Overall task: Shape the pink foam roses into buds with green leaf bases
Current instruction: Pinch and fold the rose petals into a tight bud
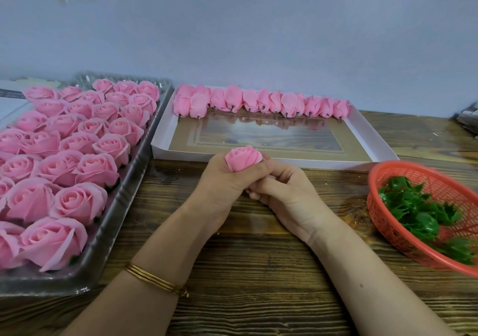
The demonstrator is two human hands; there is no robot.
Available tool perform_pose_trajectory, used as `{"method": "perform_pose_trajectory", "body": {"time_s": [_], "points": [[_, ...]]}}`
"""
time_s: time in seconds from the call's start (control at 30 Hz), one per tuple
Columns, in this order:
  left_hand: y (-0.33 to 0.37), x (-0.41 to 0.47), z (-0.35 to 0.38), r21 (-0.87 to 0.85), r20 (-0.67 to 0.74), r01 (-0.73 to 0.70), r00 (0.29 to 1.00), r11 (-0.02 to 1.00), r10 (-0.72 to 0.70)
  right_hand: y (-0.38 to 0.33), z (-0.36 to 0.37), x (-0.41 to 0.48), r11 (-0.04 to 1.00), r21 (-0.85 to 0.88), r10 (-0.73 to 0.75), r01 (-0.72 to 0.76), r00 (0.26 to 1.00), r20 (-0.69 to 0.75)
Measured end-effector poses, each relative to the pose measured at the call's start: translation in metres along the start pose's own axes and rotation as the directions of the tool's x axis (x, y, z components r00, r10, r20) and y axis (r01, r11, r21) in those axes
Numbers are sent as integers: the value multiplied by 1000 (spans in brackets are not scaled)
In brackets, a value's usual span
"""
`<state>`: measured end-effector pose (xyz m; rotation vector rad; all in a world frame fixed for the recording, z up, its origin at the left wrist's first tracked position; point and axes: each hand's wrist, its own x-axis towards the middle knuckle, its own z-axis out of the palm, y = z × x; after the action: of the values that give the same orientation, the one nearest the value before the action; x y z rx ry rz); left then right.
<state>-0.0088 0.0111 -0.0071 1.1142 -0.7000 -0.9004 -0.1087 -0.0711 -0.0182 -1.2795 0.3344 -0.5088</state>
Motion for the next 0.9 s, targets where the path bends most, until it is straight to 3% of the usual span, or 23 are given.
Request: {"method": "perform_pose_trajectory", "body": {"time_s": [0.53,0.9], "points": [[-2,1,-1,-9,-19,26,999,1000,-26,3,1,1,999,-24,23,-24,998,-53],[9,-1,-11,37,224,77,971,996,-83,-4,-3,2,994,39,104,-105,994,21]]}}
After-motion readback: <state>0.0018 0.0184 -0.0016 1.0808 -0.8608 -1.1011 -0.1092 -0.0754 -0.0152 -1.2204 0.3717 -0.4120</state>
